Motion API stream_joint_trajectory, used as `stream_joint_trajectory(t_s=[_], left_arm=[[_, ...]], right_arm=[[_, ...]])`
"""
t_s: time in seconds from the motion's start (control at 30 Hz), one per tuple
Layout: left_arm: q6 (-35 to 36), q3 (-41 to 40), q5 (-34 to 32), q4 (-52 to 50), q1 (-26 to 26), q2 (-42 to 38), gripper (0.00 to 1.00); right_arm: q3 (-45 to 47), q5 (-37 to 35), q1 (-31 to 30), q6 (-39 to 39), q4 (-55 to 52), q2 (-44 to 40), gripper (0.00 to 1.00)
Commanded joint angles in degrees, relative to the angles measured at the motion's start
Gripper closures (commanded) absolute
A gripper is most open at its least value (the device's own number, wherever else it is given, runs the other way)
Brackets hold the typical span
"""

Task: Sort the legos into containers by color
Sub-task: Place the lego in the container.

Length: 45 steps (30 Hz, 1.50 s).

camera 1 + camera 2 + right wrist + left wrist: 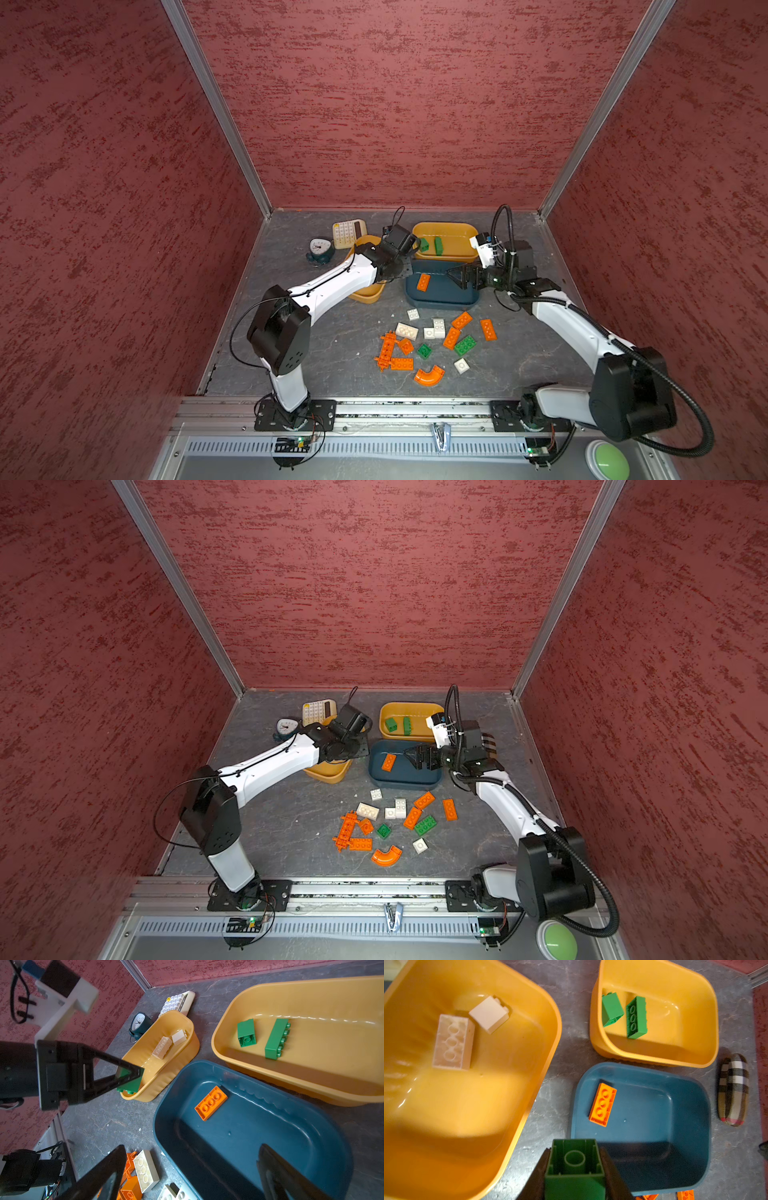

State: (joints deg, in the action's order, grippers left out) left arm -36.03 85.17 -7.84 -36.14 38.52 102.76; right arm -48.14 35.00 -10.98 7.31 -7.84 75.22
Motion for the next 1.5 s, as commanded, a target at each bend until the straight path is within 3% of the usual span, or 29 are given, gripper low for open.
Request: stream_joint_trajectory(t_s=[0.0,0.2,0.5,0.87,1.13,1.3,1.47], left_arm=[[5.6,4.1,6.0,6.8,-1.6,4.8,0.69],[6.6,9.6,11.3,16.7,-3.6,12.6,0.69],[7.5,25.2,17.4,21.0,-4.0,26.6,0.70],[11.4,42.3,18.3,15.3,-3.7,39.4,0.68],[16.6,40.2,14.8,11.5,-3.3,35.8,0.45],[19.6,37.5,12.5,8.3,-2.7,30.8,0.43],[21.1,29.5,11.0,5.4,-1.6,22.9,0.41]], right_arm=[[-2.6,-1.5,0.3,0.0,2.8,0.8,0.01],[-3.8,-3.2,0.5,-0.2,3.0,1.7,0.01],[-3.9,-5.0,1.5,-0.7,2.6,1.9,0.01],[-3.7,-6.0,2.6,-1.8,0.8,1.0,0.01],[-4.1,-5.3,2.6,-2.0,0.5,1.4,0.01],[-4.3,-4.6,2.6,-2.0,0.4,1.6,0.01],[-4.1,-3.5,2.7,-1.7,0.5,1.4,0.01]])
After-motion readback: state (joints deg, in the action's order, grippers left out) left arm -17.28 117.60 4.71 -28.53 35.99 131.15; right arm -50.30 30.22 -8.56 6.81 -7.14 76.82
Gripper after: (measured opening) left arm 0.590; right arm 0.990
